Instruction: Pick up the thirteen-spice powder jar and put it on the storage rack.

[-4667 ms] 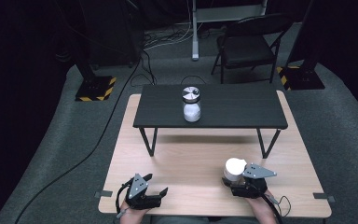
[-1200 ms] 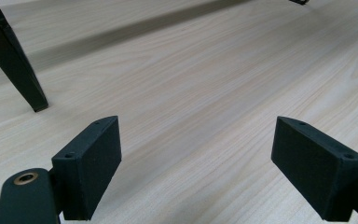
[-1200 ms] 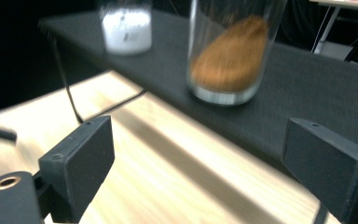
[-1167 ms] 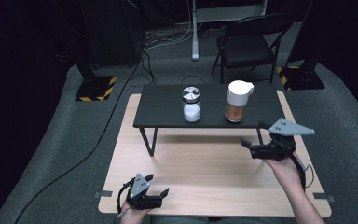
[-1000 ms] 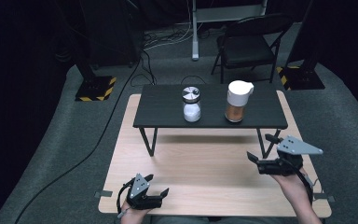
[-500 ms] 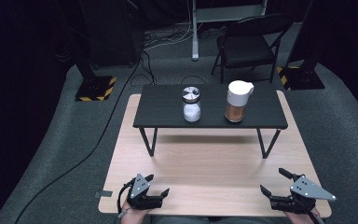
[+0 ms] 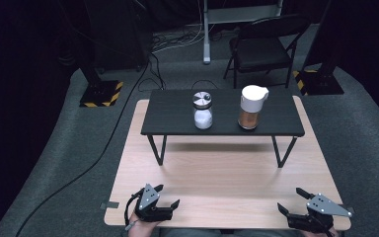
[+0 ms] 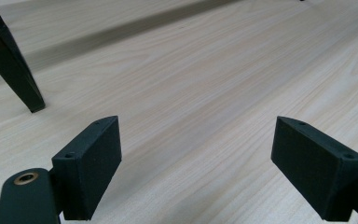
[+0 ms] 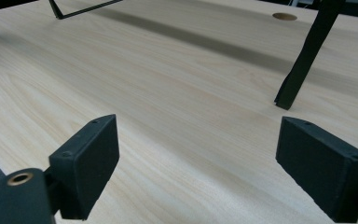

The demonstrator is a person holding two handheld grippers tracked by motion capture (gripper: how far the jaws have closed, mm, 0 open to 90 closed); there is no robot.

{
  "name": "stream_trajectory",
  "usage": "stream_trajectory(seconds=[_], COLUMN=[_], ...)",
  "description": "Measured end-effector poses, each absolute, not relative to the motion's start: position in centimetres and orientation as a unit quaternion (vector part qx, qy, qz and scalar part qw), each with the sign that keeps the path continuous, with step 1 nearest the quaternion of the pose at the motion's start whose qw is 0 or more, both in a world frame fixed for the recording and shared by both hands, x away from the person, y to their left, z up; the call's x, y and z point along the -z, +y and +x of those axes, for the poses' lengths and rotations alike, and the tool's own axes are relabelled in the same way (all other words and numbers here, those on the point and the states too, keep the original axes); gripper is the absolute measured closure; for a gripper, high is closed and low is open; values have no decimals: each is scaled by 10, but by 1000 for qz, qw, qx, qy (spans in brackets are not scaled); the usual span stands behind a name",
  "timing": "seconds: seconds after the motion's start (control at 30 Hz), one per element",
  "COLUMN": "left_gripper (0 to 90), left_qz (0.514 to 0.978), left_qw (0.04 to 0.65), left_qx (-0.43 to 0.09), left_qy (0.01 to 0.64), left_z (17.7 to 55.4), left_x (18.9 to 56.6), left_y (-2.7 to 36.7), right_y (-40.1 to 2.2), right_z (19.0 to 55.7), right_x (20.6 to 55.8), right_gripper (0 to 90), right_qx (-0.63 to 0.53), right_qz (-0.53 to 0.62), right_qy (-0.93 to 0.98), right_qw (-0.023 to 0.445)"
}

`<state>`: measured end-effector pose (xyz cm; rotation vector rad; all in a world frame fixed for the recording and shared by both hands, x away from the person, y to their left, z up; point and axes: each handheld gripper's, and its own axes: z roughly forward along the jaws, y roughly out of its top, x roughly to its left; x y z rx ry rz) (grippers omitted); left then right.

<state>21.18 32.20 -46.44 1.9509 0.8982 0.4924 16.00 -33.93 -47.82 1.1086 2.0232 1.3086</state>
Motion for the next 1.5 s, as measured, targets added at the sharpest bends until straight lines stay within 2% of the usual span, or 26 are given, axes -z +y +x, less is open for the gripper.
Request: stream_trajectory(seconds=[1.5], left_gripper=[153], left_qz=[792], left_qw=[451], left_qx=[-201], left_qy=[359], left_z=[213], left_x=[464], left_y=[321], right_y=[-343], right_z=[164], right_x=[479], right_gripper=[122], right_qx=[-473], right_qz=[420], right_qy=[738], right_qw=[235])
